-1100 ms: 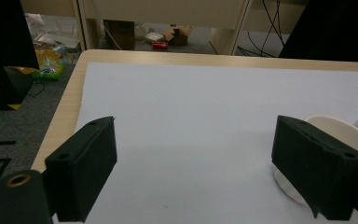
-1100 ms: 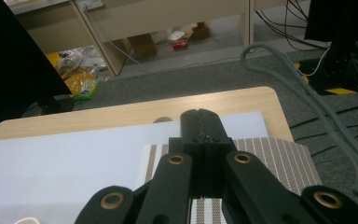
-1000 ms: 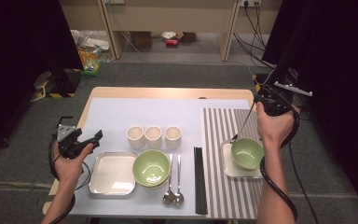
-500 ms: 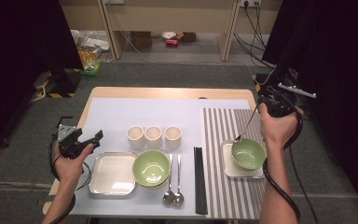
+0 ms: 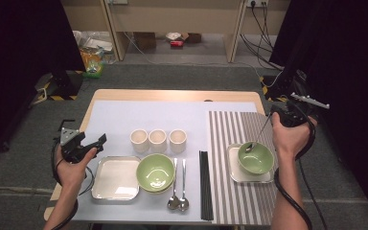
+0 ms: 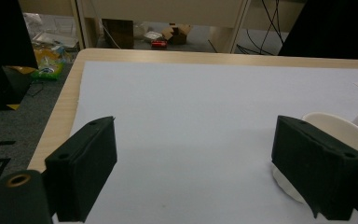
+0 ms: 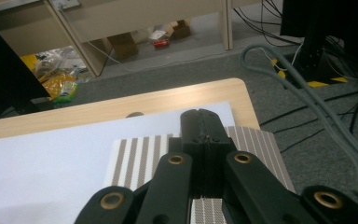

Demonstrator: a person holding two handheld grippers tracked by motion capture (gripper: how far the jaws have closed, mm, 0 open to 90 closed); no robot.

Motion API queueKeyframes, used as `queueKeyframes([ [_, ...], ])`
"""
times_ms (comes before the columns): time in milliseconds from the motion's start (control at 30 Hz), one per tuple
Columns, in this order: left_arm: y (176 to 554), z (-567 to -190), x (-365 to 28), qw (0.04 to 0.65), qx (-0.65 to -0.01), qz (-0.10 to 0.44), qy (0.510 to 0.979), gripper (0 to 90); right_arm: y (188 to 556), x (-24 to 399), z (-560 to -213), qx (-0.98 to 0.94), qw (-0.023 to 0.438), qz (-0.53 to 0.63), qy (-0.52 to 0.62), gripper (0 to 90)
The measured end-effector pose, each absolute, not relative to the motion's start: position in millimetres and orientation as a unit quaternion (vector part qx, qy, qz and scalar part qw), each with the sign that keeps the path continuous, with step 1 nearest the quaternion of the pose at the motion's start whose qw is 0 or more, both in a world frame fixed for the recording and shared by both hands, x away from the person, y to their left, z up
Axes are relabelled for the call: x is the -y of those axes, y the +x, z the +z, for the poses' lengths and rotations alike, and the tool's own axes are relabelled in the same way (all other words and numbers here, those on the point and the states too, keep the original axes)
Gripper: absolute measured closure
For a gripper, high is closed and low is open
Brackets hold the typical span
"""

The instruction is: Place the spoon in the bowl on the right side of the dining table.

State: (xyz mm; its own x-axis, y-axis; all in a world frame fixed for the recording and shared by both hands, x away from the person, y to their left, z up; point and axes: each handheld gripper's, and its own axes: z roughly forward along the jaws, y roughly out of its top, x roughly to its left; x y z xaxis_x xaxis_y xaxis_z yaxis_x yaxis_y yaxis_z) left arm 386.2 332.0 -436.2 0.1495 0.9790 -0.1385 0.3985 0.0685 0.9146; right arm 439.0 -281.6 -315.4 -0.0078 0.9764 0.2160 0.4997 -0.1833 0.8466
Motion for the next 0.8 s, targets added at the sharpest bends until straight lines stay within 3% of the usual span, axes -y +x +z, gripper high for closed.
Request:
queueKeyframes([
  [433, 387, -437, -332, 0.456, -0.569, 0.317, 0.606, 13.1, 424, 295, -349, -0.57, 0.281, 0.41, 0.654, 90.0],
  [800, 387, -436, -331, 0.457, -0.569, 0.319, 0.605, 13.1, 409, 303, -357, -0.575, 0.291, 0.403, 0.65, 90.0],
])
